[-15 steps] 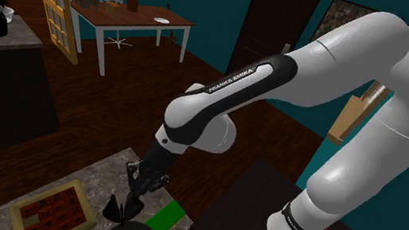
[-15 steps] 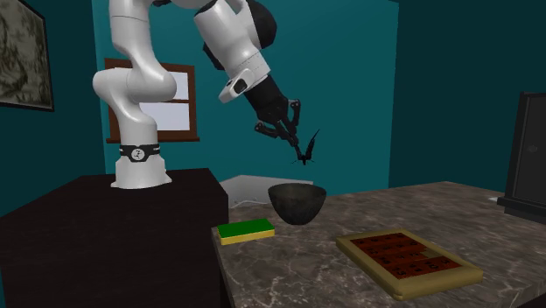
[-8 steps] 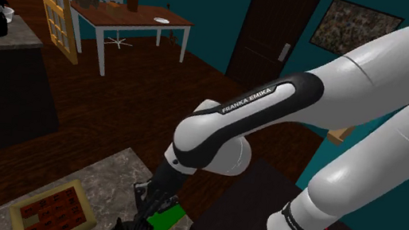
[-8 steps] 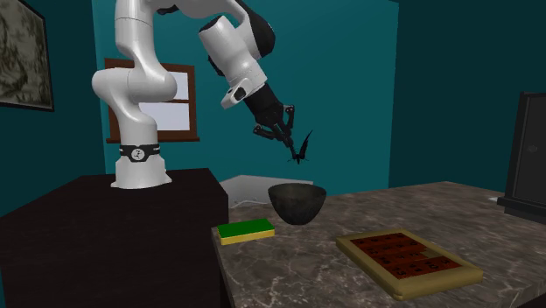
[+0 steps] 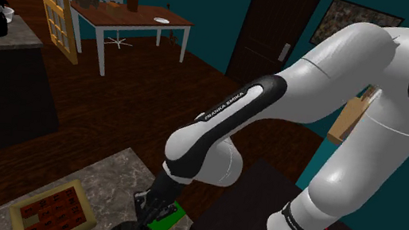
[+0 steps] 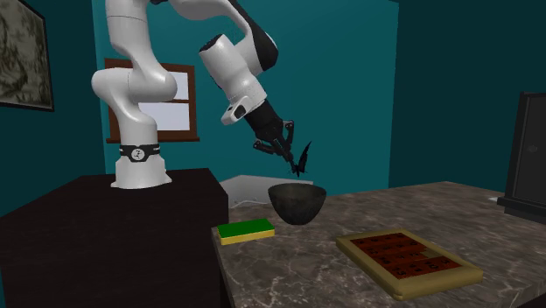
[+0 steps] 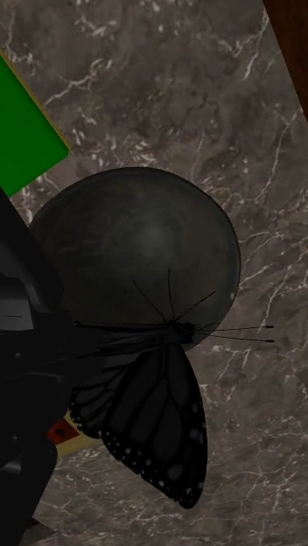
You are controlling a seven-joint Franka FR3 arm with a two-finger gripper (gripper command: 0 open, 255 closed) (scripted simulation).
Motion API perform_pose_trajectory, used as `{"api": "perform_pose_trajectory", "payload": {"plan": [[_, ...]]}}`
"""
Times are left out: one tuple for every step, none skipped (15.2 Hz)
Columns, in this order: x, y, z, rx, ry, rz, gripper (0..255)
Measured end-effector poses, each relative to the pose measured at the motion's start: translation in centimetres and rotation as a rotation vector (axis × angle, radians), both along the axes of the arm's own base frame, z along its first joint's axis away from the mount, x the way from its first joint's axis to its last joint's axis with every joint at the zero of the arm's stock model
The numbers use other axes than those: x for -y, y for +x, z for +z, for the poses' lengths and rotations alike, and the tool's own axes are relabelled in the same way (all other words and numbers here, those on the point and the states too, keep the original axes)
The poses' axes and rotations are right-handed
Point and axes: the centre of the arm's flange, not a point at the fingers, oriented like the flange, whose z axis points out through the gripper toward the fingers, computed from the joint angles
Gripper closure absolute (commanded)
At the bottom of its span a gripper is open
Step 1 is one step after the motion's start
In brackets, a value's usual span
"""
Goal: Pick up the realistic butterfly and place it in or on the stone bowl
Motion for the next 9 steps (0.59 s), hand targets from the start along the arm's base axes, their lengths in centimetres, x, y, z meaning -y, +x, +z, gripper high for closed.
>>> {"api": "perform_pose_trajectory", "payload": {"plan": [[0.1,0.0,-0.5,0.000,0.000,0.000,255],[0.1,-0.1,-1.1,0.000,0.000,0.000,255],[0.1,-0.1,-1.7,0.000,0.000,0.000,255],[-0.1,0.0,-2.2,0.000,0.000,0.000,255],[0.0,0.0,-2.7,0.000,0.000,-0.001,255],[0.0,0.0,-3.3,0.000,0.000,-0.001,255],[0.0,0.0,-3.6,0.000,0.000,-0.001,255],[0.0,0.0,-3.7,0.000,-0.001,0.000,255],[0.0,0.0,-3.8,0.000,-0.001,0.000,255]]}}
